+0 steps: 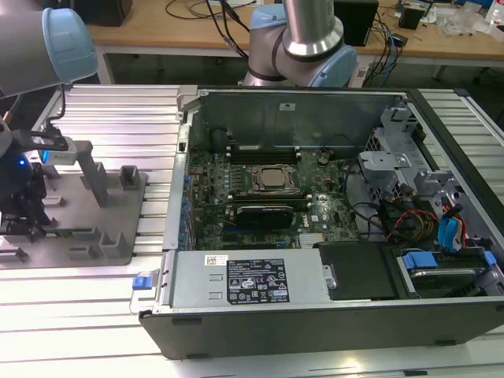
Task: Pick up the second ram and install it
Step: 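Pick up the second ram and move it above second insertion slot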
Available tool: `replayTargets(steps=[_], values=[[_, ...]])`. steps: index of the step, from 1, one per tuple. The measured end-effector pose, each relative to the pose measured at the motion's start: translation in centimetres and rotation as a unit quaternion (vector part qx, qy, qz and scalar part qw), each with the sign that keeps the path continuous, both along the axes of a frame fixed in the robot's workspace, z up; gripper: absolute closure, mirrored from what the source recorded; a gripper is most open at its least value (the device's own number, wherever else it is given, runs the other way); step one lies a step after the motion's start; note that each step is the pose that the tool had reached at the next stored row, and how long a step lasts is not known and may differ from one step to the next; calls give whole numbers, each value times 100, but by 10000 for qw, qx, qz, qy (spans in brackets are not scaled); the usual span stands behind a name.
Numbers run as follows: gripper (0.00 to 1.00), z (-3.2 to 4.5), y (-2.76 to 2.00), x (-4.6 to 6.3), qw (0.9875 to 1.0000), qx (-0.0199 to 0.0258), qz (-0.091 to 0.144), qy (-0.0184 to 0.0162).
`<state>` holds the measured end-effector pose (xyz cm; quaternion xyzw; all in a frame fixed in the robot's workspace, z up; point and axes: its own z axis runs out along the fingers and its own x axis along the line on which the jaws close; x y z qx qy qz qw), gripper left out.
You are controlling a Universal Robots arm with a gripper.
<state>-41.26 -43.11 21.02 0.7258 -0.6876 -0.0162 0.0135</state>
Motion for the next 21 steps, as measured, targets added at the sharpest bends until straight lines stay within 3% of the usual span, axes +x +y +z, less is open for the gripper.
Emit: replayTargets(steps=[1, 3, 11, 13, 14, 17, 21], values=[[72, -14, 25, 0, 10000, 1, 25, -1], [72, -32, 30, -7, 10000, 0, 67, -1], [72, -35, 11, -17, 10000, 1, 91, -1], [74, -35, 10, -17, 10000, 1, 91, -1], [81, -35, 9, -17, 10000, 1, 91, -1], [81, -18, 9, -17, 10000, 2, 91, -1], [81, -18, -36, -13, 10000, 3, 91, -2]])
